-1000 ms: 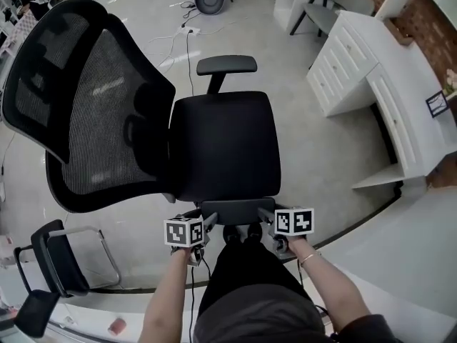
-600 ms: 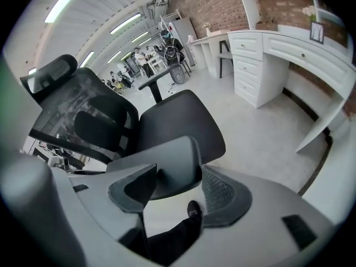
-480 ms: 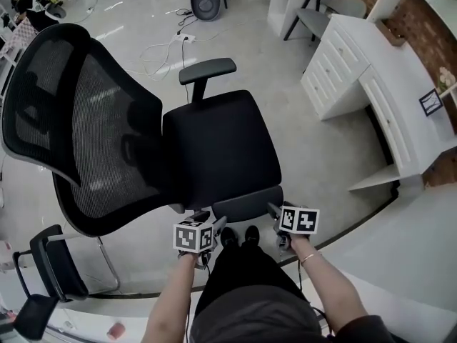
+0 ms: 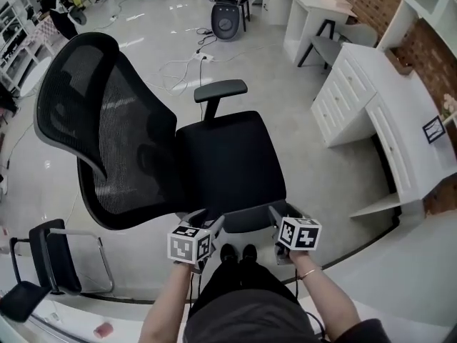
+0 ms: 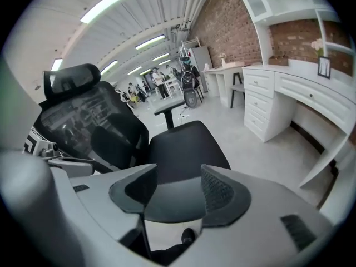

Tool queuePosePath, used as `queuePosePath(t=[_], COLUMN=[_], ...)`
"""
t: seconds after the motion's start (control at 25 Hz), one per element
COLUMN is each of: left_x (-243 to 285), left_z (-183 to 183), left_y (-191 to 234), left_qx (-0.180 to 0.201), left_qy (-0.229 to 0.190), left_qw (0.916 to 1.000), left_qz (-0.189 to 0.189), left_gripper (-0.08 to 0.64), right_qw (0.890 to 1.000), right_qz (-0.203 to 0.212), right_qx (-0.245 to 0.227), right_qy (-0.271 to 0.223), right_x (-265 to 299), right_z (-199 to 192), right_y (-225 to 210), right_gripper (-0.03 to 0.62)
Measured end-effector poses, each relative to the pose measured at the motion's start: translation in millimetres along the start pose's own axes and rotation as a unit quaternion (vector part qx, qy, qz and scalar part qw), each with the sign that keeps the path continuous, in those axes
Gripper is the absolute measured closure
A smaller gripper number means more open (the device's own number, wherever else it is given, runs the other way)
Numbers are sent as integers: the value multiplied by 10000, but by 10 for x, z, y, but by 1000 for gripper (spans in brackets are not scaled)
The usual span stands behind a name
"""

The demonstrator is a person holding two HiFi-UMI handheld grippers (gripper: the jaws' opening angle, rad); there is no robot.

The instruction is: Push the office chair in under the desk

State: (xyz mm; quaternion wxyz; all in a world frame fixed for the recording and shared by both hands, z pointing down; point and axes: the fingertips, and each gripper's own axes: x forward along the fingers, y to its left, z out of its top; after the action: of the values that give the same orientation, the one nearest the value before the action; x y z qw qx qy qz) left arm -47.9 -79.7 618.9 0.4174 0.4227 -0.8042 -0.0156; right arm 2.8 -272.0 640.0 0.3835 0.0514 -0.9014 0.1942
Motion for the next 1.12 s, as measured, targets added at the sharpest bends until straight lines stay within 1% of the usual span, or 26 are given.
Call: queuePosePath(t=[0.08,0.16,0.24,0.32,0.44,0.6,0.88,1.0,1.12], left_x=[-103,-253,-439,-651,-963,-1246,-1511,-1592,-1683], left_z=[158,329,552,812,1153,1508,1800,1859,1873], left_y=[-46,-86,-118,-137,-158,-211,-379,-427,-461], left_qx=[69,289,524,661,734,836,1084,1144,1127], left_qy=[-210,-368,-608,-946,-1445,-1923,-2315,-2434,-2568], left_qw=[9997,9986,9959,9917,9839,9732,9592,9544,9507], left_qz=[105,264,428,568,750,948,1210,1296,1324], left_gripper=[353,353,353,353,353,353,353,362,383], right_qw=[9995,9974,9940,9904,9841,9718,9492,9411,9356], right_qz=[210,459,690,833,990,1311,1640,1789,1897], right_qx=[-44,-104,-280,-519,-902,-1276,-1724,-1845,-1939], right_qy=[-252,-540,-799,-968,-1164,-1485,-2057,-2198,-2262], right_x=[-89,-221,-358,-454,-563,-725,-1089,-1212,-1289], right_z=[196,387,587,770,975,1218,1606,1709,1739], right_y=[142,336,554,751,1018,1330,1688,1803,1893], right_gripper=[355,370,384,397,419,419,425,450,472])
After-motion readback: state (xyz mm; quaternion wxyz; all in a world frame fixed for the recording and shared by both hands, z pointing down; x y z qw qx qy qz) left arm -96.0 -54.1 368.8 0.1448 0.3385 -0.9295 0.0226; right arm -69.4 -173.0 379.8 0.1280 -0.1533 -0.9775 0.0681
